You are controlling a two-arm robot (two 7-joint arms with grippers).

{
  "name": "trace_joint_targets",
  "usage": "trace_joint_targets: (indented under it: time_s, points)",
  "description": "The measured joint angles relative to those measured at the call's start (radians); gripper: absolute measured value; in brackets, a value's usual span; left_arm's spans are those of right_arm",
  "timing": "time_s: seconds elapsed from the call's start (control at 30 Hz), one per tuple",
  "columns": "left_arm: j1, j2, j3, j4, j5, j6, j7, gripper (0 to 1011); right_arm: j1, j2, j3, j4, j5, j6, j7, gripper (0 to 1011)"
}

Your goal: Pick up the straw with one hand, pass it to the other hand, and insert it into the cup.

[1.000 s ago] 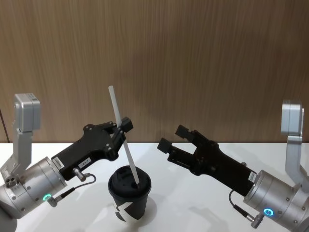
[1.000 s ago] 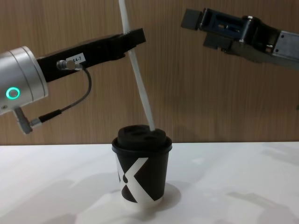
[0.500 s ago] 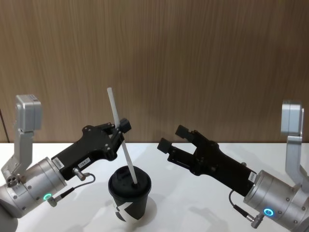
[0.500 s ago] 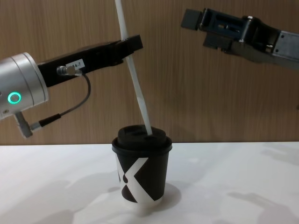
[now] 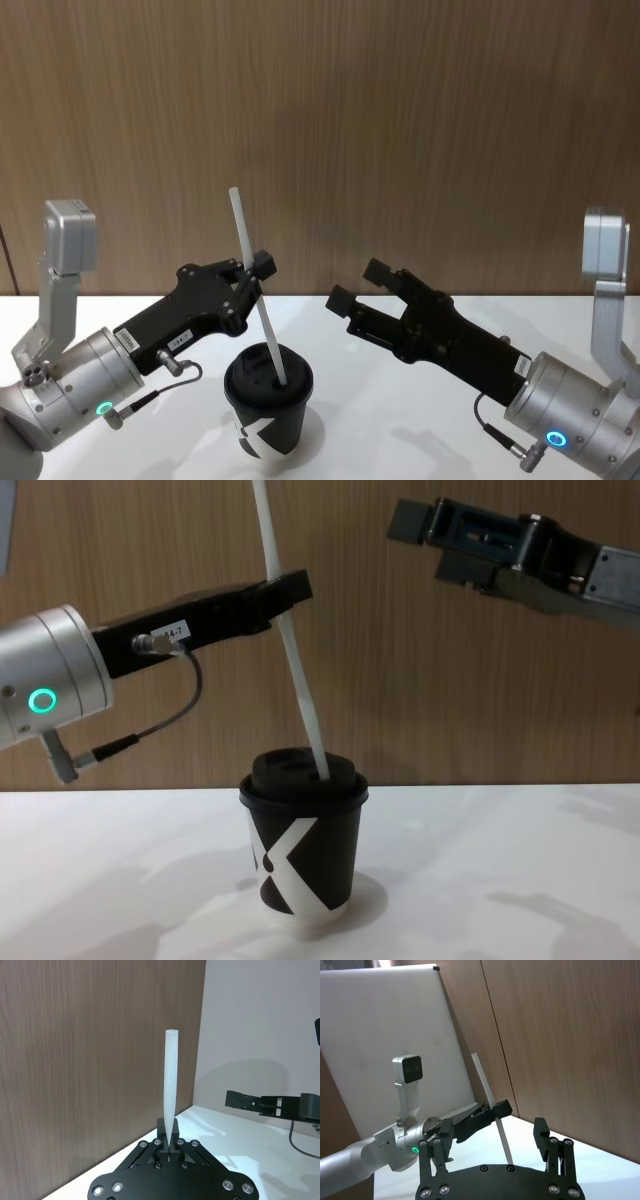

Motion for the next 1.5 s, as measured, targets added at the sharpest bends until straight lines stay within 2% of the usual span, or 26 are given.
trace_joint_targets:
  time_s: [0.93,1.13,1.17,1.23,1.33,1.37,1.43,1.5]
  points:
    - [-0.017,-0.021,0.023,0.066,0.016,0.008,-0.015,6,0.000,0.000,0.000,0.000,0.000,0.000,0.000,1001]
    - [-0.019,-0.030,0.027,0.081,0.023,0.005,-0.018,126,0.000,0.000,0.000,0.000,0.000,0.000,0.000,1001]
    - [-0.020,-0.030,0.028,0.082,0.024,0.005,-0.019,180,0.000,0.000,0.000,0.000,0.000,0.000,0.000,1001]
    - [-0.019,-0.033,0.029,0.084,0.025,0.003,-0.020,212,0.000,0.000,0.000,0.000,0.000,0.000,0.000,1001]
    - [-0.018,-0.034,0.029,0.085,0.027,0.001,-0.020,332,0.000,0.000,0.000,0.000,0.000,0.000,0.000,1001]
    - [-0.018,-0.035,0.029,0.085,0.027,0.001,-0.020,342,0.000,0.000,0.000,0.000,0.000,0.000,0.000,1001]
    - [-0.014,-0.035,0.028,0.084,0.027,0.001,-0.020,433,0.000,0.000,0.000,0.000,0.000,0.000,0.000,1001]
    - [-0.011,-0.035,0.028,0.080,0.027,0.000,-0.019,473,0.000,0.000,0.000,0.000,0.000,0.000,0.000,1001]
